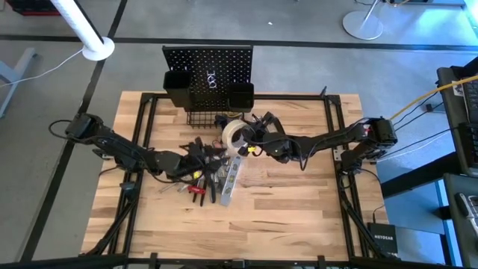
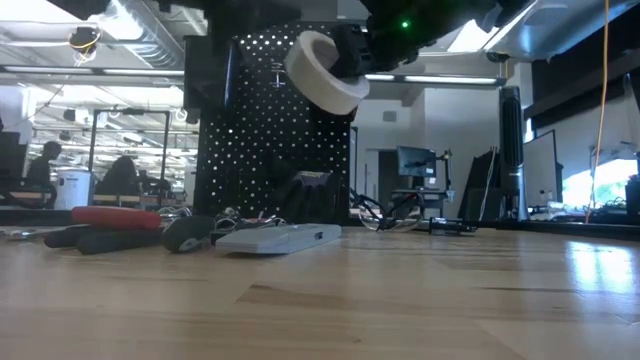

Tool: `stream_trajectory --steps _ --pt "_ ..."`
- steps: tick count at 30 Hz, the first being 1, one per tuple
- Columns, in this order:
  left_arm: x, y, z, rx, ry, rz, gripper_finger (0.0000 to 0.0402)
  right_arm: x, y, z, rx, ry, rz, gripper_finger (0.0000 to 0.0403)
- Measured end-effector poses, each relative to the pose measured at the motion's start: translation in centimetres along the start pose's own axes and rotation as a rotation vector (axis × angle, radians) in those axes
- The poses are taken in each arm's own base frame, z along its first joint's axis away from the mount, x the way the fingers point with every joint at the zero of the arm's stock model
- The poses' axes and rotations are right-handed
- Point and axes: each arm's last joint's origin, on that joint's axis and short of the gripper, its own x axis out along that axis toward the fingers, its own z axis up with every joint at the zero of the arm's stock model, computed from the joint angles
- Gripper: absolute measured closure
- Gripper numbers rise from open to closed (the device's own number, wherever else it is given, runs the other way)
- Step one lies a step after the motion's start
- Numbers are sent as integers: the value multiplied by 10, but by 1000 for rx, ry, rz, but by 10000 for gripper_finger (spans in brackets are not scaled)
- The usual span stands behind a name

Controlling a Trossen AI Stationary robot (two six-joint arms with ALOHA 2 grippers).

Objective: Hang tools onto peg board
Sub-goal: Put the masking tape into the wire basket on the pegboard

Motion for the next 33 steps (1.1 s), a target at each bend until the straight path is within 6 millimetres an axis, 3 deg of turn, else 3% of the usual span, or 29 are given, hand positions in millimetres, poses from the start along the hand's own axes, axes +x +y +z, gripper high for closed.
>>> stream_trajectory --steps 7,19,33 --pt "14 19 -15 -8 61 126 251 1 0 2 20 -25 26 313" --pt "2 28 -12 88 55 414 251 -11 11 0 -25 3 36 313" --pt "-1 23 -10 121 102 319 237 -8 9 -2 -54 18 62 313"
